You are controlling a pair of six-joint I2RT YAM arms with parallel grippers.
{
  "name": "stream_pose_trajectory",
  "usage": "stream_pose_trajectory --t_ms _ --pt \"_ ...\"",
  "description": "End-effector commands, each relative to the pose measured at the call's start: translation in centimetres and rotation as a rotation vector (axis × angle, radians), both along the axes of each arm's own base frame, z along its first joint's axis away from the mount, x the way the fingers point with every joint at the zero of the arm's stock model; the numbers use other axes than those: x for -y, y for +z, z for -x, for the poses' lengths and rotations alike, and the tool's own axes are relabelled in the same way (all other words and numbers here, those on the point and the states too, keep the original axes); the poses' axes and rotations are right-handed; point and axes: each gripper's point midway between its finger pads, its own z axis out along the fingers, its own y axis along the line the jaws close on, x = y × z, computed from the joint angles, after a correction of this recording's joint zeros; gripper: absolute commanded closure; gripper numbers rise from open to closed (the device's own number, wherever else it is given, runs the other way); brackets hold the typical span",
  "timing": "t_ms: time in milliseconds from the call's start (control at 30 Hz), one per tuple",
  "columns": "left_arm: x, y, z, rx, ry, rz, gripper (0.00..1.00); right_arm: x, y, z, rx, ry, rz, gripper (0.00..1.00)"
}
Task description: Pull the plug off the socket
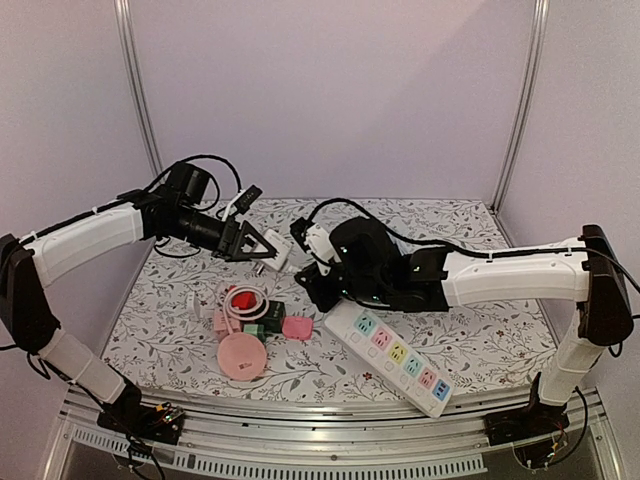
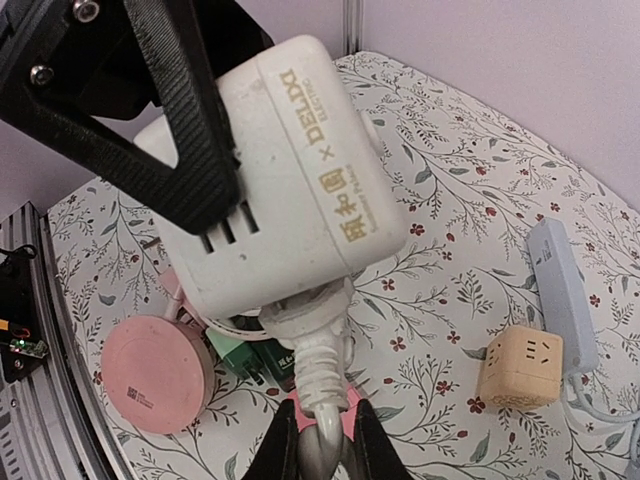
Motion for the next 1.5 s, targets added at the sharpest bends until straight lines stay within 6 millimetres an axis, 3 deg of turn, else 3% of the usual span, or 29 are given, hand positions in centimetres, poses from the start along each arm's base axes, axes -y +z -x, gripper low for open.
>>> stream_pose_trajectory --t_ms 0,67,300,433,600,833,1100,1267,1467 --pt "-1.0 3.1 -0.3 0.063 0.016 0.072 0.99 3.9 -4.3 -1.6 -0.072 -0.101 0.161 1.00" --pt "-1.2 2.5 -0.7 0.063 0.038 0.043 0.99 3.5 -2.6 -1.4 -0.066 -0.087 0.127 1.00" --pt "-3.0 -2.4 -2.7 0.072 0.157 -0.255 1.00 1.3 3.6 0.7 0.003 0.007 0.047 1.00" --pt "-3.2 -4.7 -2.3 0.090 0.149 -0.415 1.00 0.6 5.4 1.5 0.044 0.036 0.036 1.00" --pt "-3.0 -5.4 -2.0 0.084 0.133 -0.447 1.00 0.9 6.0 1.5 0.065 0.031 0.036 1.00" --pt "-2.3 -4.3 -1.6 0.084 0.113 -0.376 1.00 1.6 4.5 1.1 0.065 -0.004 0.076 1.00" --pt "-5.3 -1.5 -4.0 0.175 0.289 -0.353 0.99 5.5 4.8 -1.5 0.172 -0.133 0.203 1.00" --pt "-6.6 -0.4 -4.5 0.235 0.359 -0.371 0.99 10.2 4.7 -5.7 0.178 -0.270 0.270 1.00" --pt "-6.5 -0.3 -4.4 0.256 0.349 -0.385 0.98 16.8 4.1 -12.1 0.118 -0.469 0.272 1.00"
